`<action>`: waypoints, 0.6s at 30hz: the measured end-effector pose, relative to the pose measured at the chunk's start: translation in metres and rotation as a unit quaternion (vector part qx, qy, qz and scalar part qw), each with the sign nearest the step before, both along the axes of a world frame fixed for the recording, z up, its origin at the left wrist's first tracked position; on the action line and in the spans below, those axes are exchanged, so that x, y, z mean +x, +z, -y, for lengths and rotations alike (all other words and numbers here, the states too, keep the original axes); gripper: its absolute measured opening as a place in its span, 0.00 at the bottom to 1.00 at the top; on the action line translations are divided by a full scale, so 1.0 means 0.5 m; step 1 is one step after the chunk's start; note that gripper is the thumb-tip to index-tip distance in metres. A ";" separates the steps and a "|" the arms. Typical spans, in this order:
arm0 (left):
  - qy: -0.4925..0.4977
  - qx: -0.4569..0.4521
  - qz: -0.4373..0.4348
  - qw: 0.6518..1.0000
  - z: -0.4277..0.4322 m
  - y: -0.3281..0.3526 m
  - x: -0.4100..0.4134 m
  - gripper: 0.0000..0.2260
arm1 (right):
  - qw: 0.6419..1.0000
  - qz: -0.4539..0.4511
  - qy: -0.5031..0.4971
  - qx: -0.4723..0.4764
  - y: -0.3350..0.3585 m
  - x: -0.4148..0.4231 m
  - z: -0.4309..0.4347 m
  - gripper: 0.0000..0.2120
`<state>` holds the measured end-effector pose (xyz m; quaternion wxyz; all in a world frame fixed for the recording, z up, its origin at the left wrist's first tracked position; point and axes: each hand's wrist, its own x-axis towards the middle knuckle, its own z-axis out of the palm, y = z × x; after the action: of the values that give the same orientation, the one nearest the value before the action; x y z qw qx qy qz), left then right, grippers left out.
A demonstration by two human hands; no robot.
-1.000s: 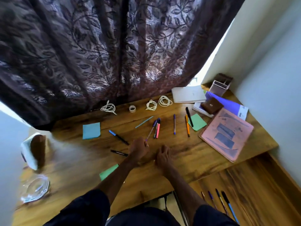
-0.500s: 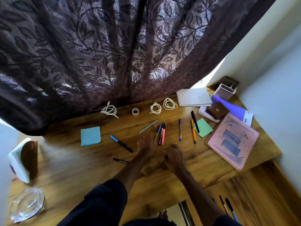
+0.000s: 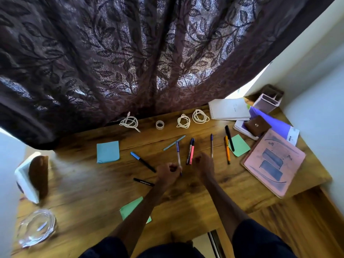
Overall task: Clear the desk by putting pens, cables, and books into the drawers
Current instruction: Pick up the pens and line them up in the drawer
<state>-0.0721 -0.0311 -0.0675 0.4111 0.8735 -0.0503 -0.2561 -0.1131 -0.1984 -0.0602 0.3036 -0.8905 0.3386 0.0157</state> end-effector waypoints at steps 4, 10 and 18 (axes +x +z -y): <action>-0.011 -0.024 -0.020 0.999 -0.024 0.009 -0.016 0.08 | 0.999 -0.034 -0.022 0.004 -0.020 0.051 0.007 0.05; 0.005 -0.061 -0.048 0.997 -0.050 0.028 -0.035 0.03 | 0.999 -0.039 -0.020 0.009 -0.034 0.043 0.016 0.06; -0.034 -0.068 -0.048 0.996 -0.001 0.057 -0.089 0.05 | 0.993 -0.051 -0.075 0.081 -0.028 -0.114 0.033 0.07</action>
<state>-0.1166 -0.0303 -0.0390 0.4622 0.8281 -0.0772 -0.3078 -0.1699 -0.2149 -0.0741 0.3571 -0.8330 0.4175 0.0654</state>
